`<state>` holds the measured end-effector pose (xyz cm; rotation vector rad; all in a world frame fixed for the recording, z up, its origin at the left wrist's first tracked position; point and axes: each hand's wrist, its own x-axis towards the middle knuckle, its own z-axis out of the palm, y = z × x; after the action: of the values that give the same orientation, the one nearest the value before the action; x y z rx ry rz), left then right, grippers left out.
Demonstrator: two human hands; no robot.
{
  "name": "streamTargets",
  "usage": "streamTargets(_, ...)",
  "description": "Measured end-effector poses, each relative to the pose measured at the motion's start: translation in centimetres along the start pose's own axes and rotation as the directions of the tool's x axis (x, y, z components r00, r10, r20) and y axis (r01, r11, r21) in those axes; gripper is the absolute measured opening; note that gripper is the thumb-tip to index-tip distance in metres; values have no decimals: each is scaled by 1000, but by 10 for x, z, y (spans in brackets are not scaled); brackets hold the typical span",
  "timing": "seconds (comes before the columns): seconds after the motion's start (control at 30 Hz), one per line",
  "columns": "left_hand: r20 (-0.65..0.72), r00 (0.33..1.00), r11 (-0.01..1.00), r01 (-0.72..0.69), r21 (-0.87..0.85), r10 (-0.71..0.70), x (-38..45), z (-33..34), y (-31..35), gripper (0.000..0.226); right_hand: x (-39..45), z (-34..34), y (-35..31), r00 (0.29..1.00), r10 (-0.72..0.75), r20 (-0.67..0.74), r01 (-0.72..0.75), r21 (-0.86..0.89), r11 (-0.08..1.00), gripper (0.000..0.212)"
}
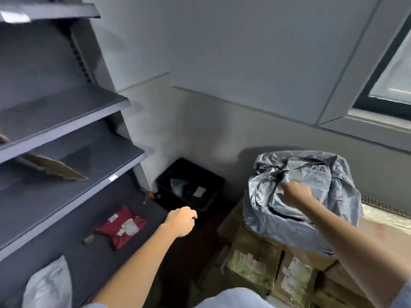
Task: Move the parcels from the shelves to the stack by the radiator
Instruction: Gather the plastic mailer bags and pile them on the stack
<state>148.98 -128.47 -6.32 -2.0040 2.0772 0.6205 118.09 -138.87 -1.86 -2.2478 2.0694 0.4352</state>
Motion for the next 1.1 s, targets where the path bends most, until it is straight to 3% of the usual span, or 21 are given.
streamTargets(0.07,43,995,996,87,-13,-86,-20,14,-13,38,2,-3,-35,984,-116,-132,124,51,991,27)
streamTargets(0.13,52,986,987,161,-30,-159,-39,23,-27,38,0,-1,-75,942,-287,-175,295,23,955,27)
streamTargets(0.33,4,945,928,321,-188,-326,-102,44,-87,37,-27,12,-193,802,-596,-37,596,-20,803,36)
streamTargets(0.53,-9,854,789,477,-387,-521,-204,90,-187,33,-70,20,-323,710,-699,83,704,-94,704,34)
streamTargets(0.63,16,766,670,573,-472,-643,-281,123,-246,33,-100,32,-399,654,-740,156,756,-126,642,33)
streamTargets(0.8,135,541,364,710,-603,-830,-411,190,-321,22,-165,71,-523,504,-808,305,864,-206,460,36)
streamTargets(1.0,235,290,-21,587,-809,-928,-489,275,-360,32,-262,127,-642,257,-811,525,966,-129,222,38)
streamTargets(1.1,325,150,-213,496,-842,-934,-495,323,-370,30,-295,163,-693,145,-830,538,987,-25,157,33)
